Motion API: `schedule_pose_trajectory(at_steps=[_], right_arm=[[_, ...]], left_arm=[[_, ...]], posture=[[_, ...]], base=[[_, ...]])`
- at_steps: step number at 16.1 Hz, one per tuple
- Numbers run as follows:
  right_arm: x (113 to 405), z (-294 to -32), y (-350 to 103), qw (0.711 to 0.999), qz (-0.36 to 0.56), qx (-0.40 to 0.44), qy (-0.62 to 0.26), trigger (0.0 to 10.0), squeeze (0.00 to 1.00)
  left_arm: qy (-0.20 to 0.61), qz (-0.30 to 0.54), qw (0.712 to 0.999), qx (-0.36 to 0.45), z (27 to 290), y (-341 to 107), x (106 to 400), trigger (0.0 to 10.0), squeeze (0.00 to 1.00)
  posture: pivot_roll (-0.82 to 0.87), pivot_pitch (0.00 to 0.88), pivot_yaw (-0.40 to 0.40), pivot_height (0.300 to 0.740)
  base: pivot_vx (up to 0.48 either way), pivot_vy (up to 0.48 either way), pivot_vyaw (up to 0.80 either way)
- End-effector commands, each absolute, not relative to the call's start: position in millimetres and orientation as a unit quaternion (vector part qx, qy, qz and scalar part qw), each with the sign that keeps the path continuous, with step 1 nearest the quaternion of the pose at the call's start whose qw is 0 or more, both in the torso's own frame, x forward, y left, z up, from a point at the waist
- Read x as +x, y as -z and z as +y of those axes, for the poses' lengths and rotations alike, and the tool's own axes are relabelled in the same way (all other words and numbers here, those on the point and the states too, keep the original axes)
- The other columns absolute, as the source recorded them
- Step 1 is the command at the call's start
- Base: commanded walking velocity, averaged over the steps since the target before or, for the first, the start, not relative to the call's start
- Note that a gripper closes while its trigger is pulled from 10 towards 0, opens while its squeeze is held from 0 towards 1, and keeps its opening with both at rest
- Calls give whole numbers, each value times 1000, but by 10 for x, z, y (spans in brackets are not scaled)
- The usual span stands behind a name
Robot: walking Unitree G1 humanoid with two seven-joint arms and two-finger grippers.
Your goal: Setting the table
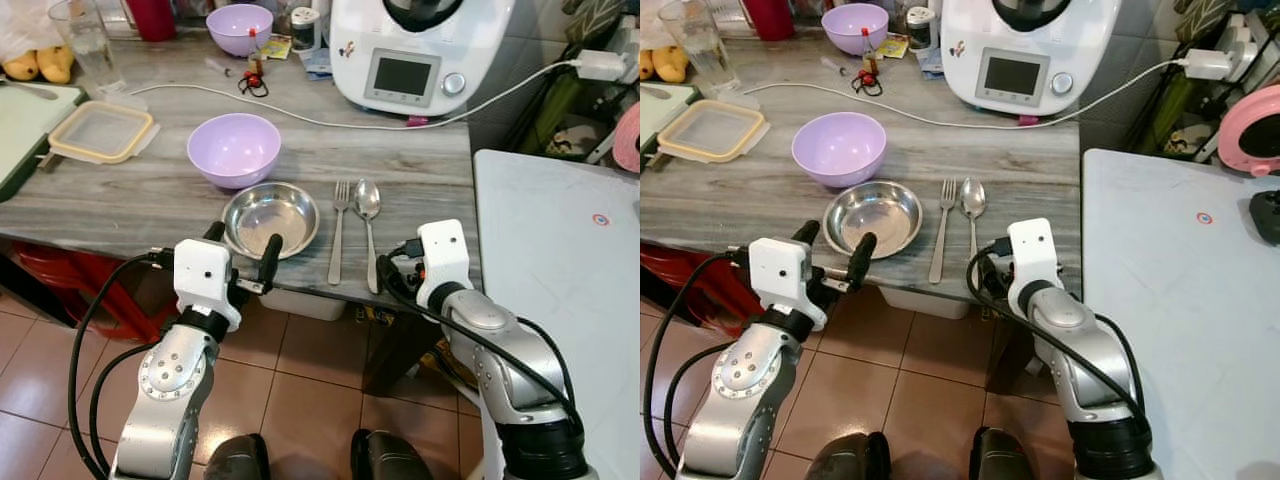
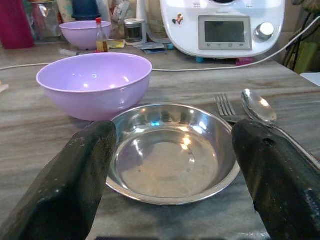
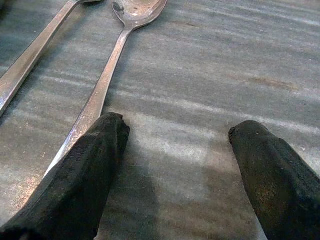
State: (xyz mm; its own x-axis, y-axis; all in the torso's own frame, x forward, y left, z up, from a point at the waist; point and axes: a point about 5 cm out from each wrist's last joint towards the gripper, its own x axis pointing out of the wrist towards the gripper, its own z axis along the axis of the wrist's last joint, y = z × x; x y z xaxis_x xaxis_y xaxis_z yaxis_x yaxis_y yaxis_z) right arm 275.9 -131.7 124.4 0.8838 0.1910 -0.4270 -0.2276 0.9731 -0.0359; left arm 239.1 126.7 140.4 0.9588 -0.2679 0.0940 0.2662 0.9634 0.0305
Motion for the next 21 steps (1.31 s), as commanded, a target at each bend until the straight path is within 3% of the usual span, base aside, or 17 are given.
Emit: schedule_pose_trajectory(at_steps=[1,16,21], right_arm=[[2683,-1221,-1096,956,257,-43,-138,10000,0],[2751,-1192,-1110,959,240,-25,-150,10000,0],[2721,-1341,-1253,971,205,-21,-117,10000,0]], left_arm=[[137,-47,989,9,1266,-1405,2372,10000,0],[138,-48,989,13,1268,-1404,2391,10000,0],[133,-53,990,12,1293,-1423,2391,10000,0]], posture=[[26,132,-7,740],[28,125,-3,740],[27,114,-2,740]], base=[[0,0,0],[0,0,0],[0,0,0]])
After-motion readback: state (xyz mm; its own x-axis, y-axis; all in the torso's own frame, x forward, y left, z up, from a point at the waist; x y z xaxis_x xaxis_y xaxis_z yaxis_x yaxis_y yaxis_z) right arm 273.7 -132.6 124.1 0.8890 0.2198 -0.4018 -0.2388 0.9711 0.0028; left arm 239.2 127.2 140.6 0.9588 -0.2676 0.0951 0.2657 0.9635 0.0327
